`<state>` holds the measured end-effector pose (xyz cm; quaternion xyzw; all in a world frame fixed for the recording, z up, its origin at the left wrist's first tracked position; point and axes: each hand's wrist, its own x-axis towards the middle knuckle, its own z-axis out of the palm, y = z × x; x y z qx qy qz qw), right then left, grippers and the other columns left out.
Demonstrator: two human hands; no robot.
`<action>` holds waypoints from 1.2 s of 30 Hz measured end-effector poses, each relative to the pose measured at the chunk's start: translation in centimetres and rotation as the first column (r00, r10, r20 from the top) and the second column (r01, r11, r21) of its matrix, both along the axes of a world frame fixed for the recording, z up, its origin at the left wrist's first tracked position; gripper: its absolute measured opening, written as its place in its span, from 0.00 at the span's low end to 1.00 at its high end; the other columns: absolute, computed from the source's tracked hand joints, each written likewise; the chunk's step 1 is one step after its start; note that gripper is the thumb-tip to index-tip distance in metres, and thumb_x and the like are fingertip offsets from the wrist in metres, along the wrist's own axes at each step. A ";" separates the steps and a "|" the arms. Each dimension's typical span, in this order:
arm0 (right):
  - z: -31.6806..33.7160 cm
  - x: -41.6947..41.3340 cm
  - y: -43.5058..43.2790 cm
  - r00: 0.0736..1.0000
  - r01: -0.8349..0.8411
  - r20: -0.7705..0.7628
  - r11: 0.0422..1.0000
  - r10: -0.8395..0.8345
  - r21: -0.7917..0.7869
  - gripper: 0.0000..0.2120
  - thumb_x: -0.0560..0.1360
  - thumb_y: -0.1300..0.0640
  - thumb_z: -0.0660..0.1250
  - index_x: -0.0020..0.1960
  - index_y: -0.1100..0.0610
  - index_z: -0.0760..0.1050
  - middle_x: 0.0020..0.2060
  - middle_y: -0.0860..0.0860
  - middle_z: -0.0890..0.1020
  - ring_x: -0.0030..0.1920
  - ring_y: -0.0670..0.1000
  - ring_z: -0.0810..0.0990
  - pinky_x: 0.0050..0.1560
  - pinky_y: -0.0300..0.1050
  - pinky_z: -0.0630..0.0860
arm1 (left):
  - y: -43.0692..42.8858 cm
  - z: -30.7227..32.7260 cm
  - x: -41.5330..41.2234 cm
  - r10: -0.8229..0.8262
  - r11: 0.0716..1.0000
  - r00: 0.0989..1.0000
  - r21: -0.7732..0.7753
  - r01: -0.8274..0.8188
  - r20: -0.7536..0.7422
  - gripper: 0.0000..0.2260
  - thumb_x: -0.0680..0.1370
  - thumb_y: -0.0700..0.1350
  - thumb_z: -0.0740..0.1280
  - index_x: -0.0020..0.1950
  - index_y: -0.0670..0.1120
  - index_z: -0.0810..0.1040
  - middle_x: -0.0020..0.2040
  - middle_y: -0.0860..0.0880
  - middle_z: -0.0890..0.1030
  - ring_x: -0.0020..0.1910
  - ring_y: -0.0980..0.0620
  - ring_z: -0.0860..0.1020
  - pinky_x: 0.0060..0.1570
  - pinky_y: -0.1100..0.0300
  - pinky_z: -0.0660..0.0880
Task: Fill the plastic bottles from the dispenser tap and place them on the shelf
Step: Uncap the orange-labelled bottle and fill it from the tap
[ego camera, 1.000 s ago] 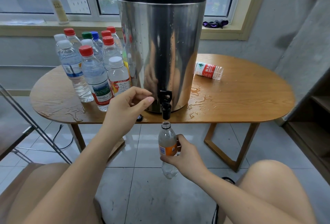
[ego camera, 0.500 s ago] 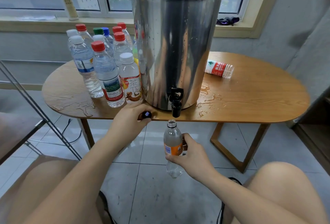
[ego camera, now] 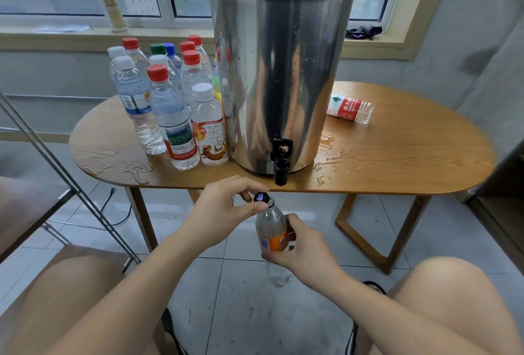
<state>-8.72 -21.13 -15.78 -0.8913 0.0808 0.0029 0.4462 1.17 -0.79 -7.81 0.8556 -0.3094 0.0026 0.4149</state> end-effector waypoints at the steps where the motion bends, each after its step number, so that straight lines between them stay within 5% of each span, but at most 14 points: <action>1: 0.0 0.0 0.0 1.000 -0.010 0.004 1.000 0.010 -0.015 0.31 0.68 0.38 0.83 0.64 0.39 0.72 0.54 0.38 0.82 0.56 0.41 0.81 0.55 0.38 0.80 | 0.0 -0.1 0.0 0.002 1.000 1.000 0.005 -0.002 -0.001 0.11 0.76 0.53 0.80 0.59 0.59 0.88 0.50 0.61 0.85 0.52 0.57 0.82 0.48 0.63 0.75; 12: -0.5 -0.3 0.1 0.998 -0.054 0.020 0.988 0.058 -0.142 0.33 0.66 0.33 0.80 0.66 0.38 0.71 0.56 0.38 0.81 0.55 0.44 0.81 0.57 0.45 0.84 | -0.4 0.7 0.2 0.046 0.974 0.996 0.218 -0.061 0.072 0.27 0.65 0.76 0.69 0.47 0.54 0.86 0.42 0.57 0.81 0.42 0.54 0.80 0.42 0.49 0.82; 18: -0.2 -0.2 -0.1 0.998 -0.048 0.035 0.986 0.054 -0.159 0.35 0.66 0.32 0.79 0.67 0.37 0.70 0.57 0.38 0.81 0.57 0.44 0.80 0.57 0.46 0.83 | 0.1 1.4 0.4 0.027 0.983 0.999 0.181 -0.022 -0.021 0.17 0.72 0.62 0.78 0.56 0.55 0.89 0.47 0.59 0.84 0.48 0.57 0.81 0.48 0.57 0.80; 25: -0.1 -0.4 0.0 0.997 -0.057 0.048 0.988 0.065 -0.145 0.33 0.67 0.33 0.79 0.66 0.37 0.71 0.56 0.37 0.81 0.56 0.43 0.80 0.54 0.41 0.81 | 1.0 2.5 0.4 -0.085 0.962 0.996 0.262 0.077 0.019 0.16 0.80 0.48 0.77 0.67 0.60 0.86 0.52 0.67 0.82 0.53 0.64 0.80 0.48 0.73 0.73; 31: -0.4 -0.5 0.1 0.996 -0.058 0.054 0.987 0.067 -0.151 0.32 0.65 0.33 0.79 0.64 0.37 0.71 0.55 0.37 0.81 0.55 0.42 0.80 0.54 0.44 0.83 | 0.3 3.1 0.1 -0.033 0.929 0.999 0.367 0.039 -0.023 0.13 0.79 0.52 0.77 0.64 0.55 0.87 0.50 0.60 0.85 0.50 0.59 0.82 0.55 0.56 0.83; 36: -0.5 -0.6 0.2 0.996 -0.053 0.055 0.983 0.064 -0.173 0.31 0.65 0.32 0.78 0.62 0.38 0.71 0.53 0.37 0.81 0.53 0.43 0.80 0.52 0.46 0.83 | -0.4 3.1 -0.1 0.062 0.897 0.997 0.441 -0.035 -0.047 0.16 0.77 0.63 0.76 0.55 0.53 0.86 0.41 0.55 0.86 0.43 0.54 0.83 0.47 0.51 0.84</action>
